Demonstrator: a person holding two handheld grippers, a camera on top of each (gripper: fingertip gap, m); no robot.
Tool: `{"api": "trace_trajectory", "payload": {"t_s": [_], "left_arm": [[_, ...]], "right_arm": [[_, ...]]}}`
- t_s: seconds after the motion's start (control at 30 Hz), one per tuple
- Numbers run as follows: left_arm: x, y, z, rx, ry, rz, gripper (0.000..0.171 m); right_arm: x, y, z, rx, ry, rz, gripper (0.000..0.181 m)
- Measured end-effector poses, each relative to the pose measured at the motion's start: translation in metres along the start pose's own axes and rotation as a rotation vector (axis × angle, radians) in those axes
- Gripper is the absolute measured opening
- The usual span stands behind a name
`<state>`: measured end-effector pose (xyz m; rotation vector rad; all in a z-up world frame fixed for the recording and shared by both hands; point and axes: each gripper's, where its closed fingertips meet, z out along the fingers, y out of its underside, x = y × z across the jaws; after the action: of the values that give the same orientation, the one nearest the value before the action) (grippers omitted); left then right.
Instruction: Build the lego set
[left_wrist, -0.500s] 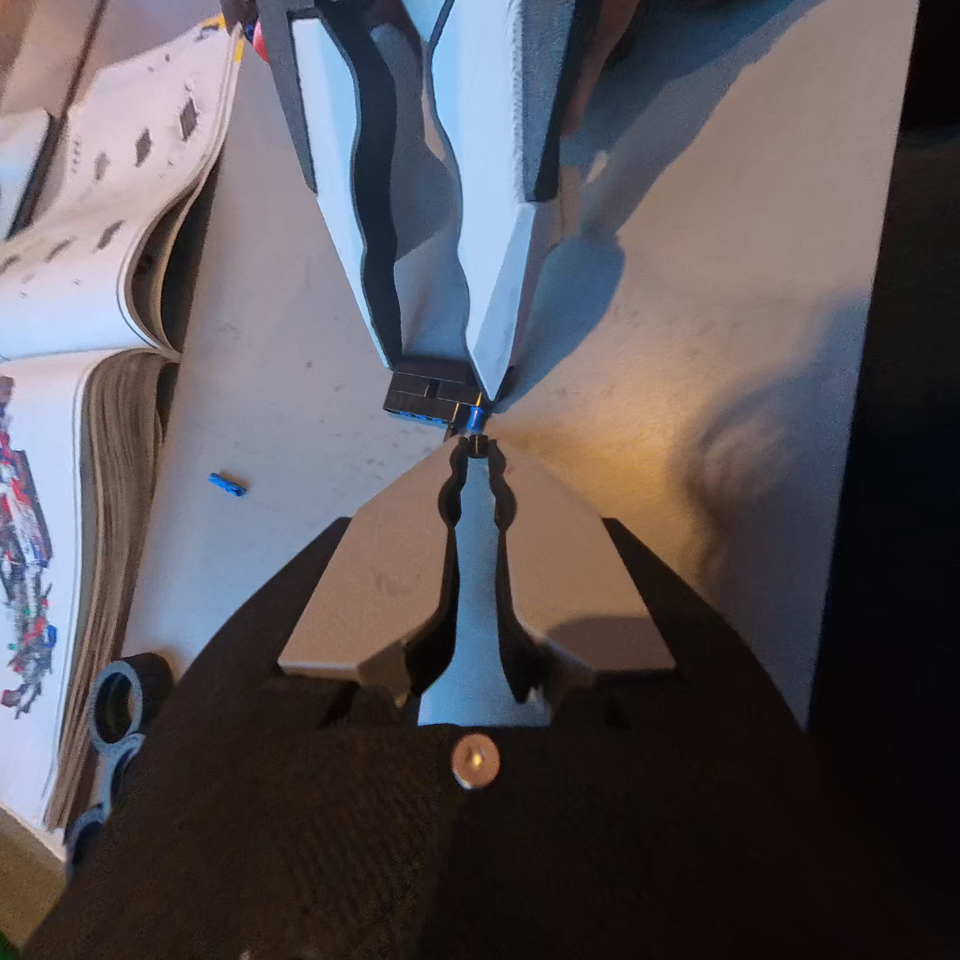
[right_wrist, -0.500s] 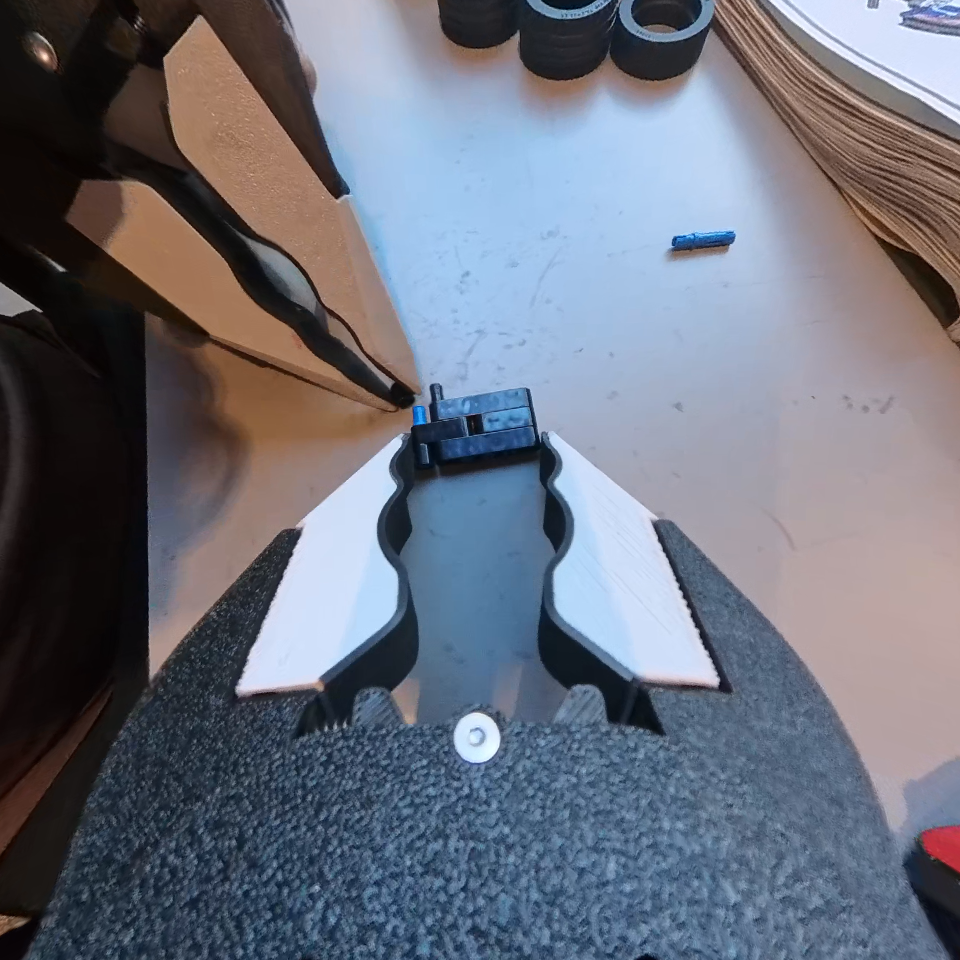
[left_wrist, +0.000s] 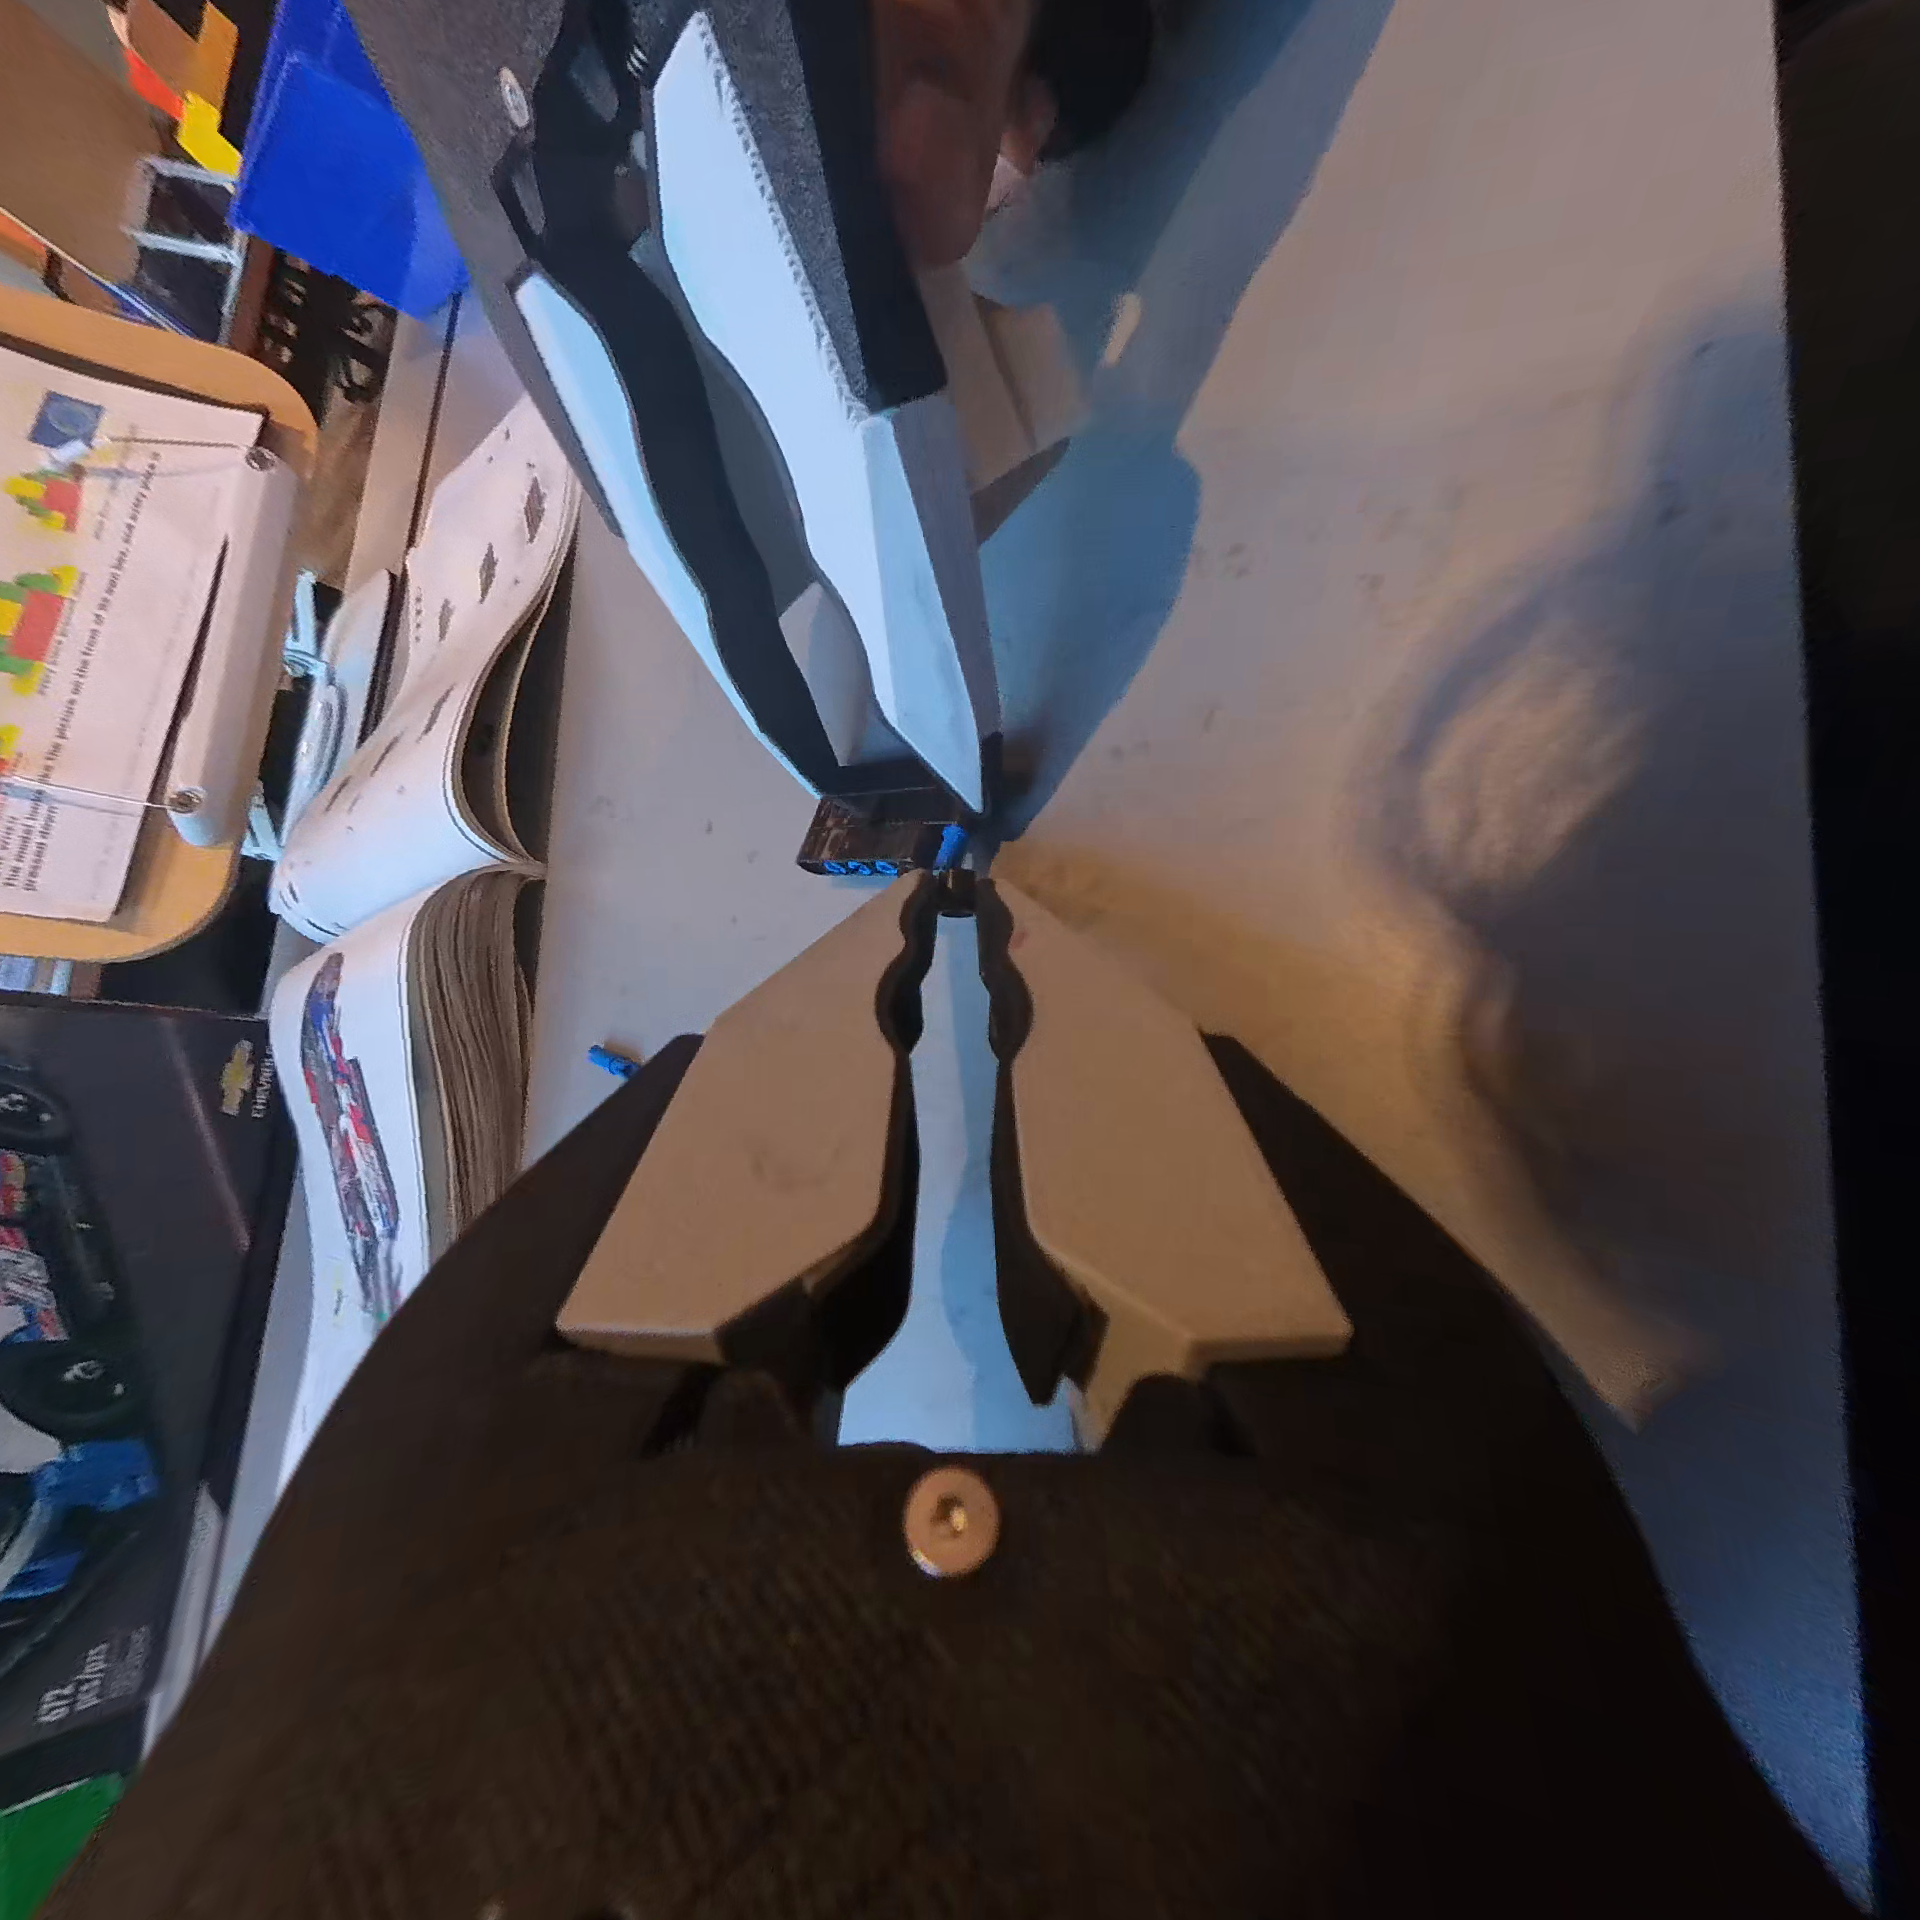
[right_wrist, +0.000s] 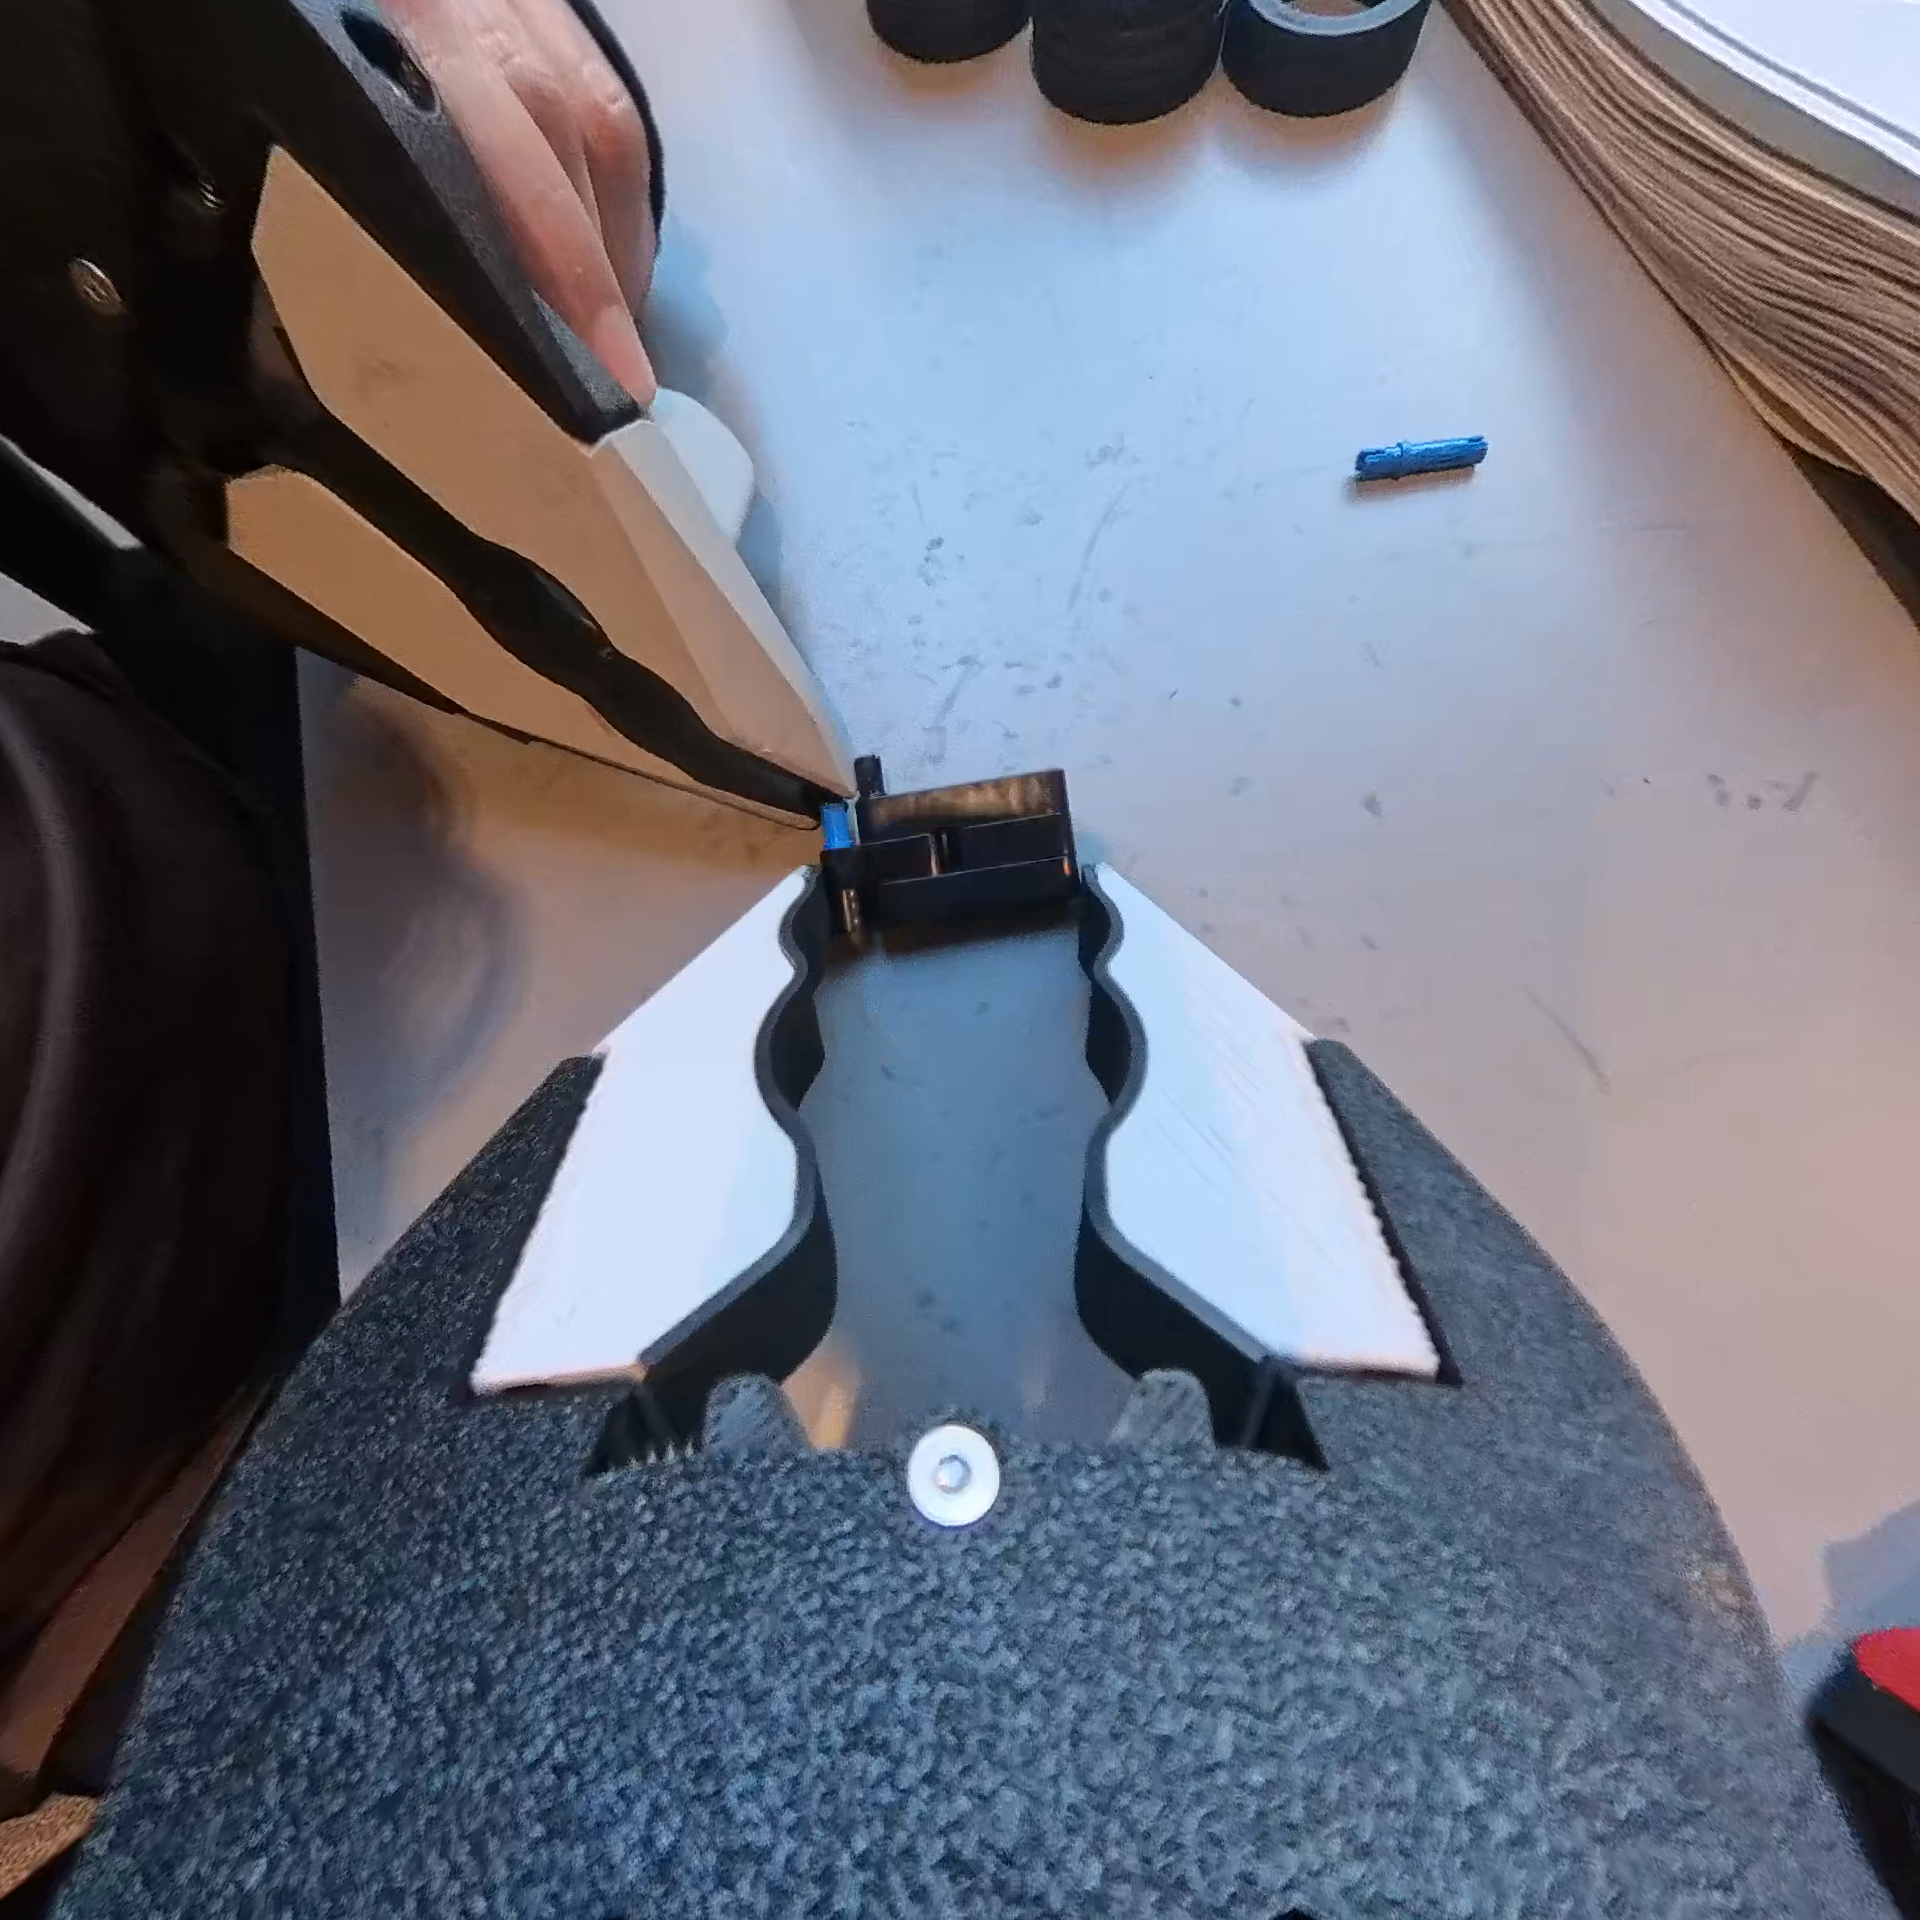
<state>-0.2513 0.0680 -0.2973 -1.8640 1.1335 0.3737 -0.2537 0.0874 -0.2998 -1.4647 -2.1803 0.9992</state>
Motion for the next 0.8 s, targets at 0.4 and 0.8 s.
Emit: {"api": "trace_trajectory", "payload": {"t_s": [0.4, 0.8], "left_arm": [[-0.0028, 0.0003, 0.0009, -0.003, -0.116, 0.199, 0.005], [-0.0029, -0.0013, 0.0015, 0.005, -0.134, 0.233, 0.005]], "right_arm": [[0.0014, 0.0015, 0.0001, -0.074, 0.040, -0.001, 0.049], [0.0020, 0.0001, -0.0038, -0.015, -0.041, 0.105, 0.048]]}}
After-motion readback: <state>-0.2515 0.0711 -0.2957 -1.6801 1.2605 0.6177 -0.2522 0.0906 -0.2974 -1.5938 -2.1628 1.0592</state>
